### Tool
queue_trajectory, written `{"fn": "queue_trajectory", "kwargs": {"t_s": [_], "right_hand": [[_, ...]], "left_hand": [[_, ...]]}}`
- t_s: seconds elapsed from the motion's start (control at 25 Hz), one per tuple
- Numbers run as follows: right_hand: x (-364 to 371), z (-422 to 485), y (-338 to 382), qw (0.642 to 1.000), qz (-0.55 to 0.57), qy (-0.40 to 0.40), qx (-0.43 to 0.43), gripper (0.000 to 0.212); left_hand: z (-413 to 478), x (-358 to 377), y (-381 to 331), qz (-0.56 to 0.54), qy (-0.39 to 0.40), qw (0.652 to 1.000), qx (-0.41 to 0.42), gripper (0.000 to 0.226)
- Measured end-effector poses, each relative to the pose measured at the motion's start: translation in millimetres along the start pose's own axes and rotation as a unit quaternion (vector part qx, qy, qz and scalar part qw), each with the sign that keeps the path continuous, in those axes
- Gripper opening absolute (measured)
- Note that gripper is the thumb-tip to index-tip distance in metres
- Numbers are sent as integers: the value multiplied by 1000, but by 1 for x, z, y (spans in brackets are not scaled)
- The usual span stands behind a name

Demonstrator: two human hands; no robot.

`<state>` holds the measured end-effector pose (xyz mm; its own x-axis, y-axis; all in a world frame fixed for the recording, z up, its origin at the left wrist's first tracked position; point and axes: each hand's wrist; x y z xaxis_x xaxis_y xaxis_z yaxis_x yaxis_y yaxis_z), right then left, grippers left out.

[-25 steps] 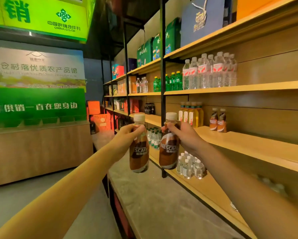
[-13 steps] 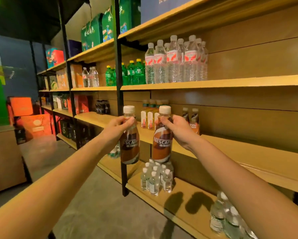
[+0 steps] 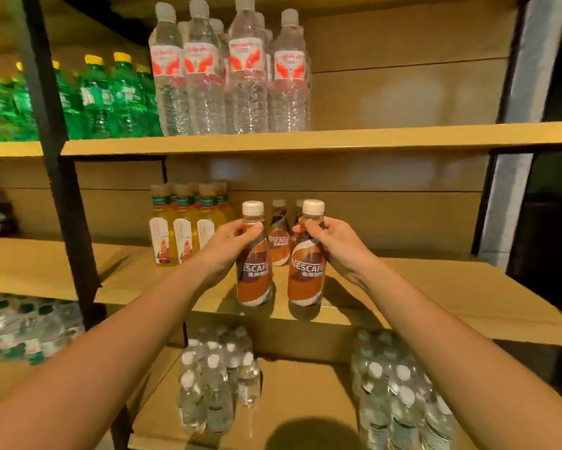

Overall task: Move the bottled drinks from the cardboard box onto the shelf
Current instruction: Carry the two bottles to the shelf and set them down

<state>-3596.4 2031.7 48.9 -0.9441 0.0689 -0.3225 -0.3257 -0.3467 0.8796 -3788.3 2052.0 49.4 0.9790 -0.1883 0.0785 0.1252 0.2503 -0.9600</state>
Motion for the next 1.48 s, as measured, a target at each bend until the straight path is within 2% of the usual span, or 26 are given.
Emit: {"fn": "queue_trajectory", "kwargs": {"t_s": [0.24, 0.56, 0.72, 0.96, 1.08, 1.16, 1.24, 1.32, 1.36, 1.4, 1.48], "right_hand": [[15, 41, -12, 998, -24, -46, 34, 27], [13, 78, -33, 996, -61, -58, 37, 22], [20, 95, -48, 995, -73, -56, 30, 19], [23, 106, -65, 995, -88, -41, 25, 26], [26, 98, -67, 992, -79, -94, 21, 45], [26, 82, -77, 978, -138, -154, 30, 58], [31, 61, -93, 954, -268, -122, 61, 58], [41, 50, -113, 896, -430, -57, 95, 59], [47, 50, -120, 860, -496, -50, 107, 62], [51, 53, -124, 830, -542, -61, 118, 65], [55, 60, -124, 795, -584, -88, 140, 70]], "left_hand": [[70, -12, 19, -17, 73, 997, -12, 38], [112, -8, 42, -17, 120, 993, -10, 26], [125, -4, 56, -25, 123, 992, -15, 30], [131, -8, 69, -20, 124, 992, 0, 32], [125, -7, 75, -41, 84, 995, 30, 45], [116, -15, 87, -8, 51, 998, 38, 57], [104, -28, 109, 132, 55, 989, 33, 67], [98, -35, 125, 281, 94, 955, 19, 72], [98, -34, 131, 335, 107, 936, 20, 70], [101, -32, 133, 374, 109, 921, 23, 65], [107, -26, 135, 427, 97, 899, 26, 59]]}}
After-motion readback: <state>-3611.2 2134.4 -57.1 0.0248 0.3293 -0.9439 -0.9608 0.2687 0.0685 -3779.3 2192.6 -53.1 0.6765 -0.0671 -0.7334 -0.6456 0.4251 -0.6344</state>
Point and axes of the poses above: each hand's wrist, its own z-axis towards the middle knuckle, its own x-axis out of the palm, y = z × x, and after that the axes turned 15 degrees about -z, right-handed
